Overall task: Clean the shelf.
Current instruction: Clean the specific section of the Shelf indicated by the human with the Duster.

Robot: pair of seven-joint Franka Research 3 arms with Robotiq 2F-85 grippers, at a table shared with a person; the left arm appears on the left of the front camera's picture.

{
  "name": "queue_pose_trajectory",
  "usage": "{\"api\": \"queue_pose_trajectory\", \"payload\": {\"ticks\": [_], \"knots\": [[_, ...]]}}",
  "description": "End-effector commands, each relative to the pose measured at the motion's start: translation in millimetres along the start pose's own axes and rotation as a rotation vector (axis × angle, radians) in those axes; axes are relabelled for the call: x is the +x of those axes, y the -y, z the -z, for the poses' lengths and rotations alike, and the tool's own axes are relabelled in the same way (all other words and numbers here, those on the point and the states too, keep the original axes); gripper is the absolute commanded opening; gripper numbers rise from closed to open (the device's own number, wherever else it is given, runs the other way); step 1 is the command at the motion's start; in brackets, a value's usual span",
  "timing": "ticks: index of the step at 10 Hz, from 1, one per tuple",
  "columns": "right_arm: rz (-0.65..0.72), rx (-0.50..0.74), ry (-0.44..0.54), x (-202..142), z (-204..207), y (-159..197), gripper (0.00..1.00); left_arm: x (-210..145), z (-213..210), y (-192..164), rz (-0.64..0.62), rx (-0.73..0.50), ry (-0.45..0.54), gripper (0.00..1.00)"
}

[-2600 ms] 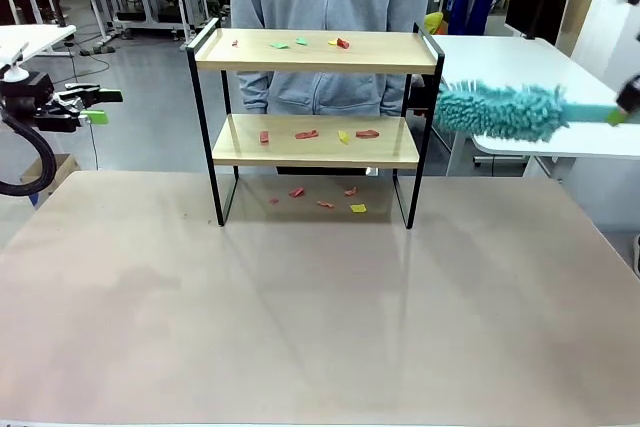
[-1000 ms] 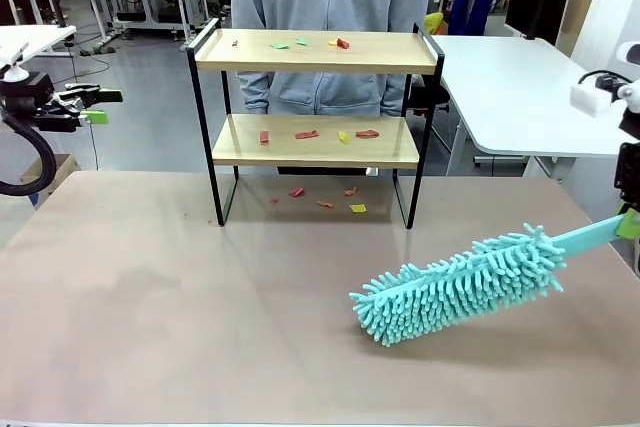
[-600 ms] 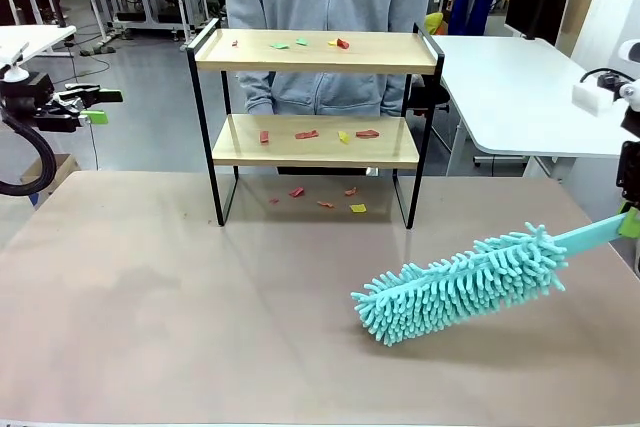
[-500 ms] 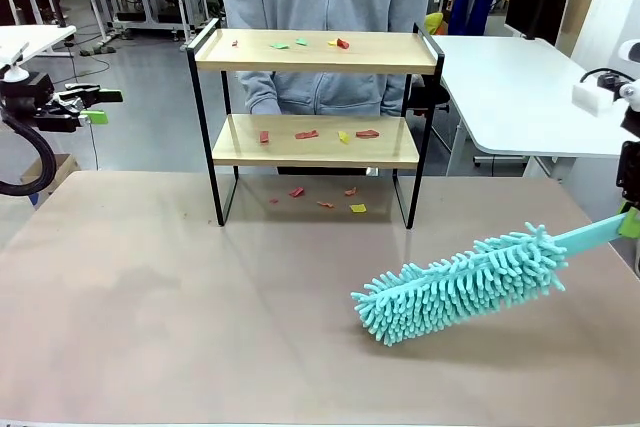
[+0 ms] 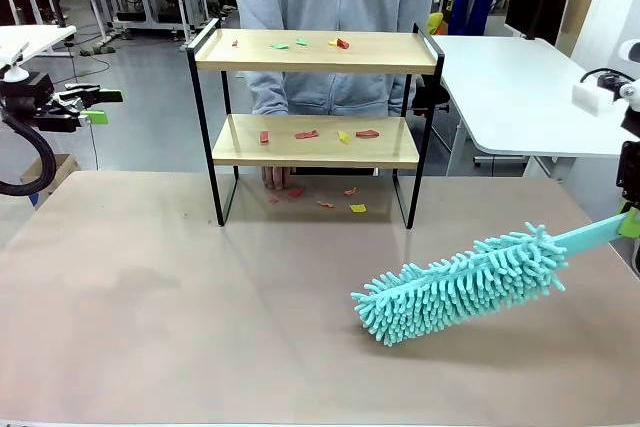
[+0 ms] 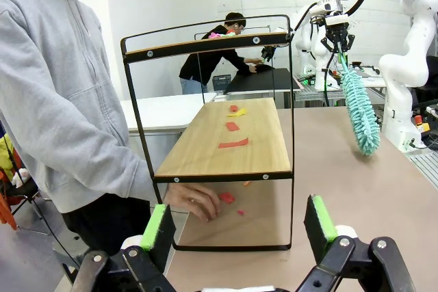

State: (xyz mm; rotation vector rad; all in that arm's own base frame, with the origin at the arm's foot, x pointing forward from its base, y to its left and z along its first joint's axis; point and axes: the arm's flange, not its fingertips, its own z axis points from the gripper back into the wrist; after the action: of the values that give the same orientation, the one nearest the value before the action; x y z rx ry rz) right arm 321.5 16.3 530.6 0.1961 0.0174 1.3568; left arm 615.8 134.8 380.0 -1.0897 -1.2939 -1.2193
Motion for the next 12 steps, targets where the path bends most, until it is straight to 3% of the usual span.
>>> {"api": "queue_pose_trajectory", "payload": {"ticks": [1, 9, 12], "knots": [[-0.008, -0.007, -0.006, -3.3, -0.2, -1.5, 0.13, 2.0, -0.5, 1.2, 0.013, -0.003, -0.003, 1.0], [0.0, 0.0, 0.0, 0.0, 0.0, 0.0, 0.13, 2.0, -0.5, 1.2, 0.013, -0.003, -0.003, 1.0], [0.236, -0.037, 0.176, 69.8, 4.0, -11.7, 0.13, 2.0, -0.5, 1.2, 0.013, -0.003, -0.003, 1.0]]}}
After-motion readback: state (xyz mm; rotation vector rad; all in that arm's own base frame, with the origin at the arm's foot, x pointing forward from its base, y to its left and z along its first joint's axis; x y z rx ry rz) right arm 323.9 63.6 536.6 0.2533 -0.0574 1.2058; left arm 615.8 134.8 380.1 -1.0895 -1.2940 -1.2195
